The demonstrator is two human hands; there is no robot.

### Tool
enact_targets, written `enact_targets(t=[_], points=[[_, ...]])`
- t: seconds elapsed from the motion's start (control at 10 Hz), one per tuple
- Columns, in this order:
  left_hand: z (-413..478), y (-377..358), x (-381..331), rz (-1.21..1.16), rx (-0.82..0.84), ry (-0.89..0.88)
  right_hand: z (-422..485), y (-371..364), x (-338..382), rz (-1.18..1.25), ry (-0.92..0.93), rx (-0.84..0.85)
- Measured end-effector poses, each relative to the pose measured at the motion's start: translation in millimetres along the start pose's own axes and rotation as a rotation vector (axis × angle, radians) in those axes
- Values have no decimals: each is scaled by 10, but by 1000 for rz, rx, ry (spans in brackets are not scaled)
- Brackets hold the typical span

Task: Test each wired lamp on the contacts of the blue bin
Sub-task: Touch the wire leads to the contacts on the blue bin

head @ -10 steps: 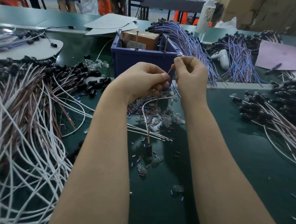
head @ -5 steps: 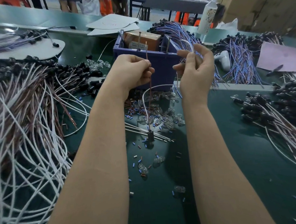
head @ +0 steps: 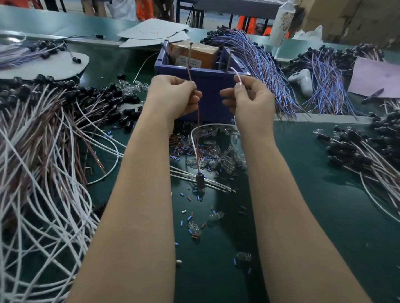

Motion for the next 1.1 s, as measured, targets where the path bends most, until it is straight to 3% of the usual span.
enact_targets(t=[0.4,0.7,1.1], points=[[3,-50,21,9,30,-18,13,3,-26,43,-9,4],[27,-50,38,19,42,-35,-5,-126,-44,-65,13,101],[25,-74,37,30,48,-53,-7,-126,-46,-121,35,97]])
Point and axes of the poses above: each hand's wrist, its own z-axis towards the middle knuckle, its own y-axis out of the back of the hand, x = y × z, the point moved 8 cm from there along z, towards the middle knuckle, and after that the axes turned 10 degrees about -z, right-handed, at the moved point
